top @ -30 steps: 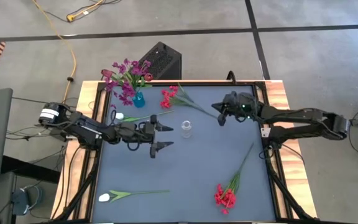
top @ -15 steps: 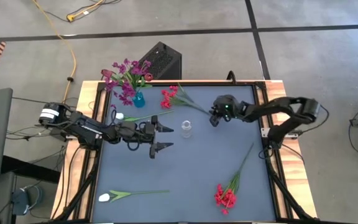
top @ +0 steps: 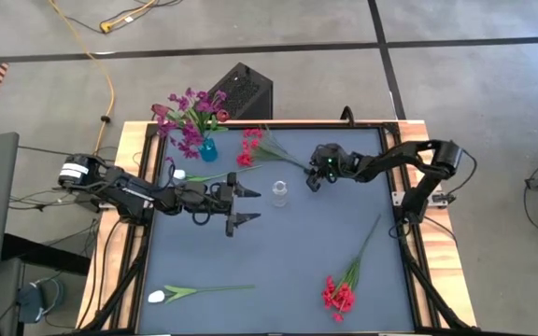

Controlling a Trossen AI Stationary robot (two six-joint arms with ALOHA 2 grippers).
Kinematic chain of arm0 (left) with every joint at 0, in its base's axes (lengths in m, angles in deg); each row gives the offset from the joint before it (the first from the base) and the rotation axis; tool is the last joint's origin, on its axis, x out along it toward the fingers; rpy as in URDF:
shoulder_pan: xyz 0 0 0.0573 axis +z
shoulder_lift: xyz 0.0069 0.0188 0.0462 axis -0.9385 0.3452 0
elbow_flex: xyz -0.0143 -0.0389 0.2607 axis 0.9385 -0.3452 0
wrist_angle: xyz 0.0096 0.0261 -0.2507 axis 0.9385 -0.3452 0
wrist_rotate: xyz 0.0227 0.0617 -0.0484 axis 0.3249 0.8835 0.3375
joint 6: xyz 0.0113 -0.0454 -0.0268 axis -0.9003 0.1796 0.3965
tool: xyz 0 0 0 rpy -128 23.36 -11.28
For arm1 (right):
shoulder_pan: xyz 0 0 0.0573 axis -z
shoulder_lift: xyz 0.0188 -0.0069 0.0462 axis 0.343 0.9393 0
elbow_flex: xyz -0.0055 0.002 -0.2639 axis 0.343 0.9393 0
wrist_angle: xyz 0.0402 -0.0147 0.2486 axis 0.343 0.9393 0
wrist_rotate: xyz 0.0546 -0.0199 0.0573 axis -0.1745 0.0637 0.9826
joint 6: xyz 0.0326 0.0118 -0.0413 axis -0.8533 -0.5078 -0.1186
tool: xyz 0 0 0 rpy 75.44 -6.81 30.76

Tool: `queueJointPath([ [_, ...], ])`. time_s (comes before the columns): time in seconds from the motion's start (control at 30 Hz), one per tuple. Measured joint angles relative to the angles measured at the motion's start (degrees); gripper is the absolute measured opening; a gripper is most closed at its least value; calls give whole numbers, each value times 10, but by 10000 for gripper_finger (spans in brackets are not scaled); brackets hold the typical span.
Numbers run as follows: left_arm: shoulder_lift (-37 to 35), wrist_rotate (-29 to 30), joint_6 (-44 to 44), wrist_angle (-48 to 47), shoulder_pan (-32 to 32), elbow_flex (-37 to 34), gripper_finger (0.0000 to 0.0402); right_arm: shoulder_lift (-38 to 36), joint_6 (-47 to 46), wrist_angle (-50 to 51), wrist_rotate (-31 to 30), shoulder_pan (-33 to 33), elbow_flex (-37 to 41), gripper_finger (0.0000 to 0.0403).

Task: Sort flowers into vase by color
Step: Put the top red flowers into the transparent vase

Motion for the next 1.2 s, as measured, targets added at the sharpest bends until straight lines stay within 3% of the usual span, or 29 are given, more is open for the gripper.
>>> queueJointPath([
  [0.1, 0, -1, 2, -7, 0, 0, 284, 0, -1, 24, -4, -8, -2, 166],
  [0.3, 0, -1, 0, -7, 0, 0, 284, -2, -22, 49, 1, -17, -3, 29],
  [0.5, 0, -1, 1, -9, 0, 0, 284, -58, -42, 95, -11, -5, 4, 29],
  [0.77, 0, 0, 1, -14, 5, 0, 284, -250, -31, 80, -45, -1, 60, 29],
  [1.0, 0, 12, 28, 16, 31, 0, 284, -373, -55, -145, -13, -14, 150, 29],
  [1.2, 0, 38, 41, 66, 49, 3, 284, -355, -59, -334, 23, -92, 170, 29],
])
